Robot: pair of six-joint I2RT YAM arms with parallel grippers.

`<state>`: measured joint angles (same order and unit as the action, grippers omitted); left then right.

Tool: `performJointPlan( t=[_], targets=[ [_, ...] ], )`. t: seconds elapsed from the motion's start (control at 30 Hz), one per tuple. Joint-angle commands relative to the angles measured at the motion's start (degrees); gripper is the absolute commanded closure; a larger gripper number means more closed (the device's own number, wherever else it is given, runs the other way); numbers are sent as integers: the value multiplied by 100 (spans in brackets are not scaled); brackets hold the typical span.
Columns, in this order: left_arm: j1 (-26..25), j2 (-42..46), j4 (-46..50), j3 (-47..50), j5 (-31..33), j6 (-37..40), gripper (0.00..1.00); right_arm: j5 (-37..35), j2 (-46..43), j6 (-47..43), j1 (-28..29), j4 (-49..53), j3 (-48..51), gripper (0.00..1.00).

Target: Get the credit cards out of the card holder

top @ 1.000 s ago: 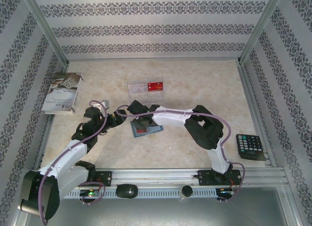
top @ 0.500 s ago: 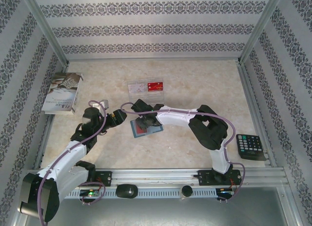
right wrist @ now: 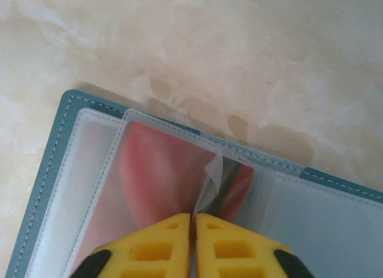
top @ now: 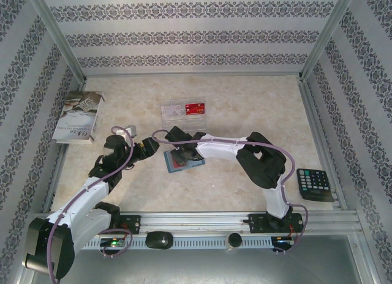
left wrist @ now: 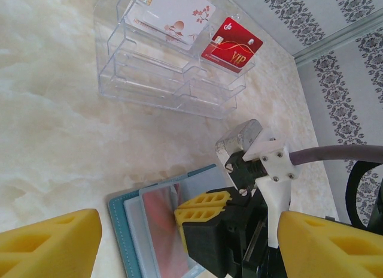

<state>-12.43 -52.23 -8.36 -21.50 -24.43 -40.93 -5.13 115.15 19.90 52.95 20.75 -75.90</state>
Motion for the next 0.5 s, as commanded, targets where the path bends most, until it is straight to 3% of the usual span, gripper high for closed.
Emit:
performJointPlan(
  t=[0.0,0.2,0.47],
  targets=[
    [-70,-82,-50,-39,-150,17,23,195,6,99,-118,-63,238,97],
    [-187,-275,-220,18,-206,-37,30,1022,-440,465,-437,-1101,852,100],
    [-657,-941,-924,8,-124,-215,46,2152,-719,1281,-925,-2207,1391,100]
  ],
)
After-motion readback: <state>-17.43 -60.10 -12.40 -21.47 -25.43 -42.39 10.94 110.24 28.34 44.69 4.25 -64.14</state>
